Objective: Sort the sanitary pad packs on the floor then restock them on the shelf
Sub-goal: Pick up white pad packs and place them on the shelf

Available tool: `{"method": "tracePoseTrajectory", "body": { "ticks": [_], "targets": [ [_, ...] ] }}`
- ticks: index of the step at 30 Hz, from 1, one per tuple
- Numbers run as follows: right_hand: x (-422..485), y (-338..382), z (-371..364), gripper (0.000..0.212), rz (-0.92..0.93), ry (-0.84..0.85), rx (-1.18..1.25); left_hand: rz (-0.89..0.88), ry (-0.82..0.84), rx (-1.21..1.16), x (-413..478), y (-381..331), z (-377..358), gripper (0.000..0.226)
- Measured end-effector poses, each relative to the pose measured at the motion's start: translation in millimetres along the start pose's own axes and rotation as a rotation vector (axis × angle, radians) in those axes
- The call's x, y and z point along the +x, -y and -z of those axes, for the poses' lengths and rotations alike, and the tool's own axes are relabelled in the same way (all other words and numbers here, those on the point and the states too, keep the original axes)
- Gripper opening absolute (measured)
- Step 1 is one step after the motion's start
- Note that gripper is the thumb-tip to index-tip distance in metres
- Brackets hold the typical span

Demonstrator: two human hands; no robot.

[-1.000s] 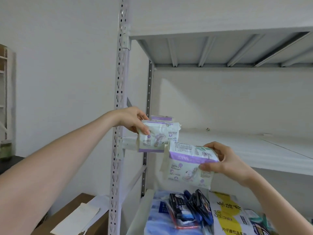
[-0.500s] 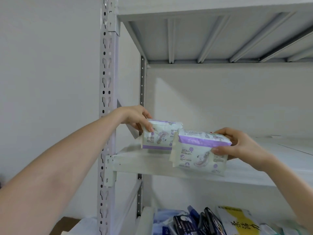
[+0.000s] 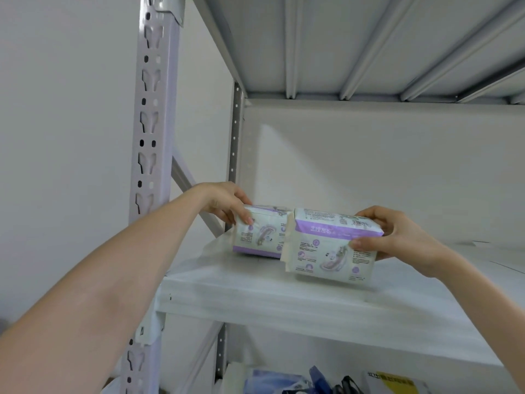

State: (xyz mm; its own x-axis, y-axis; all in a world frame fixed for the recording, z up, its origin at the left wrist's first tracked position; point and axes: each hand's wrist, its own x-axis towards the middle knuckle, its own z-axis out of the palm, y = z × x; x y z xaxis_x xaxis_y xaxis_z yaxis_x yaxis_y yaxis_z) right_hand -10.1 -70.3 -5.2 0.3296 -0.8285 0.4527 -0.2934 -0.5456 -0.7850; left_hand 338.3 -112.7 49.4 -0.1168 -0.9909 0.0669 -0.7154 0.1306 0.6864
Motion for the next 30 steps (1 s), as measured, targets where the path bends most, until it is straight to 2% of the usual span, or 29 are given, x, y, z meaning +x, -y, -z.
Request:
{"method": "tracePoseTrajectory", "body": {
  "ticks": [4,5,8,10,13,16,17,22,25,30],
  "targets": [
    [12,-8,-8,0.051,-0.016,0.004,-0.012,0.019,-0.043,-0.018,-4,11,-4,0.065],
    [14,-8,-12,0.05,-0.018,0.003,-0.019,0.015,-0.066,-0.016,-7,14,-5,0.063],
    [20,-9,-24,0.048,-0.02,-0.001,-0.034,0.033,-0.067,0.029,-25,24,-8,0.035],
    [23,-8,-32,0.05,-0.02,0.004,-0.036,0.042,-0.036,0.056,-42,30,-11,0.036],
    [28,-2,-49,0.055,-0.022,0.015,-0.031,0.014,0.034,0.032,-66,37,-21,0.047],
    [32,5,-72,0.064,-0.033,0.009,-0.003,-0.021,0.076,-0.002,-83,42,-39,0.073],
    [33,6,-80,0.065,-0.036,0.004,0.009,-0.047,0.08,-0.011,-85,44,-44,0.074],
    [38,11,-106,0.07,-0.064,-0.064,0.036,-0.163,0.002,-0.185,-86,58,-56,0.044],
    [39,10,-113,0.074,-0.077,-0.111,0.052,-0.164,-0.063,-0.253,-83,66,-58,0.043],
    [41,9,-118,0.078,-0.088,-0.151,0.069,-0.176,-0.082,-0.284,-80,71,-57,0.042]
  ]
}}
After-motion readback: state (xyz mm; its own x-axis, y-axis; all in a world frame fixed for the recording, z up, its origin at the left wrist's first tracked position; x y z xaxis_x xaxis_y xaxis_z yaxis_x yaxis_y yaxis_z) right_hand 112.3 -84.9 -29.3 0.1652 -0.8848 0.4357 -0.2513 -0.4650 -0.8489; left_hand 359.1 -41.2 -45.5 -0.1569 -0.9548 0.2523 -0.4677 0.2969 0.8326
